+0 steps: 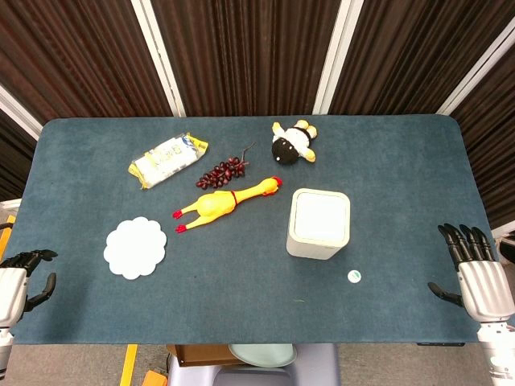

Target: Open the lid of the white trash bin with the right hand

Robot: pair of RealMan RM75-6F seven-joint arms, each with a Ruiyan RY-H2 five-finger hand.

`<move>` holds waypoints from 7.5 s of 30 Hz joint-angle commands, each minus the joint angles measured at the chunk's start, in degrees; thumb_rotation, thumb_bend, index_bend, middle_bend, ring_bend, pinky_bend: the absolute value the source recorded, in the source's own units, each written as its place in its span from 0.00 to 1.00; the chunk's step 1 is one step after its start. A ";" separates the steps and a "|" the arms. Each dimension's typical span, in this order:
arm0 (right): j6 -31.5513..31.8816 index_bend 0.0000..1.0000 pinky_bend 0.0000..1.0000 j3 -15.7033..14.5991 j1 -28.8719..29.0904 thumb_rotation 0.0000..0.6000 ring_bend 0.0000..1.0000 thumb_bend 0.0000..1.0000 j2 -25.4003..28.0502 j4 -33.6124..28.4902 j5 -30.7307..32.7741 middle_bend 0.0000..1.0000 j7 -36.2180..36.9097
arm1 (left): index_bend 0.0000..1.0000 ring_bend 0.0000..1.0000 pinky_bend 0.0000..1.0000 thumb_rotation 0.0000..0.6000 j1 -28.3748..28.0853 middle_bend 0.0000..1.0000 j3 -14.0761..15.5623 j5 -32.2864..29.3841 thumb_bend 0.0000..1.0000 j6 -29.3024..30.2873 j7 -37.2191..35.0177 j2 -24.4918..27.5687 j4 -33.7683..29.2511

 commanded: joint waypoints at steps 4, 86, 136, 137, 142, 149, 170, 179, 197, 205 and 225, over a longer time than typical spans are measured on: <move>0.18 0.13 0.16 -0.29 -0.13 1.00 0.08 0.18 0.37 -0.27 -0.53 0.19 0.66 | 0.36 0.38 0.46 1.00 -0.36 0.41 0.60 -0.62 0.46 -1.26 3.64 0.45 -1.36; -20.59 0.28 0.77 -0.23 22.24 1.00 0.78 0.80 7.75 -19.96 8.26 0.85 -16.86 | 0.38 0.39 0.46 1.00 -0.03 0.41 1.33 -0.31 0.46 0.20 3.25 1.51 -2.68; -34.33 0.48 0.86 -2.74 22.64 1.00 0.88 0.36 -10.34 4.08 13.32 0.91 -15.64 | 0.38 0.40 0.46 1.00 -0.12 0.41 1.62 -0.54 0.46 -0.38 3.29 1.99 -3.29; -34.62 0.48 0.86 -2.74 22.82 1.00 0.88 0.37 -10.77 4.56 13.44 0.91 -15.40 | 0.38 0.40 0.46 1.00 -0.12 0.41 1.62 -0.55 0.46 -0.40 3.26 2.02 -3.30; -35.70 0.48 0.86 -3.05 23.42 1.00 0.88 0.38 -11.89 5.76 13.56 0.91 -14.61 | 0.38 0.40 0.46 1.00 -0.05 0.41 1.46 -0.82 0.46 -0.27 3.03 2.09 -3.28; -36.59 0.48 0.86 -3.80 23.79 1.00 0.88 0.38 -12.53 6.34 13.71 0.91 -14.14 | 0.38 0.40 0.46 1.00 0.04 0.41 1.41 -0.81 0.46 -0.06 2.91 2.14 -3.31; -34.17 0.59 0.88 -4.10 23.34 1.00 0.90 0.38 -16.24 10.14 13.03 0.93 -13.17 | 0.38 0.40 0.46 1.00 0.14 0.41 1.34 -1.21 0.46 -0.20 2.88 2.55 -3.72; -25.59 0.71 0.89 -3.85 20.47 1.00 0.90 0.39 -11.86 4.37 9.53 0.94 -14.00 | 0.38 0.40 0.46 1.00 0.23 0.41 1.30 -1.25 0.46 -0.09 2.45 2.68 -3.67; -16.80 0.71 0.89 5.73 21.46 1.00 0.91 0.39 1.54 -21.16 15.37 0.94 -23.08 | 0.38 0.40 0.46 1.00 0.18 0.41 1.00 -2.93 0.46 -1.28 2.23 3.01 -4.11; -21.05 0.69 0.89 10.78 30.12 1.00 0.91 0.39 -7.96 -13.09 23.86 0.94 -30.76 | 0.38 0.40 0.46 1.00 0.11 0.41 1.07 -3.03 0.46 -1.61 2.36 3.02 -4.04; -2.30 0.39 0.87 1.23 18.26 1.00 0.86 0.03 -2.63 -12.85 2.46 0.93 -22.34 | 0.39 0.40 0.46 1.00 0.41 0.41 1.08 -3.18 0.46 -1.31 3.09 3.51 -4.86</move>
